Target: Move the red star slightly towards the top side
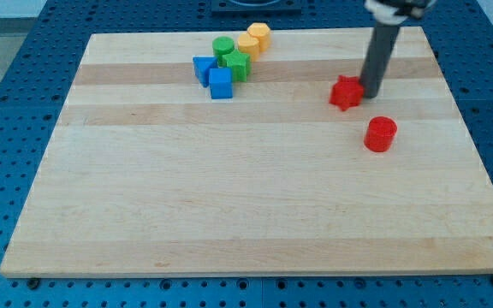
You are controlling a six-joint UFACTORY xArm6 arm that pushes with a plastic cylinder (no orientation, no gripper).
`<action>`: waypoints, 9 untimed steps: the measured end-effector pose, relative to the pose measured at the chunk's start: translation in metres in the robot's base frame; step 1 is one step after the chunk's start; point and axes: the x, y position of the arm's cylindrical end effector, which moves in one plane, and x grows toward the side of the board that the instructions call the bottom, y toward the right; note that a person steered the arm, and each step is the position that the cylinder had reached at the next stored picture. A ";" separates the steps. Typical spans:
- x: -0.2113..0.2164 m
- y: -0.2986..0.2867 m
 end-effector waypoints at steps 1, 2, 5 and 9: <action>0.049 -0.046; 0.074 -0.078; 0.069 -0.045; 0.018 -0.076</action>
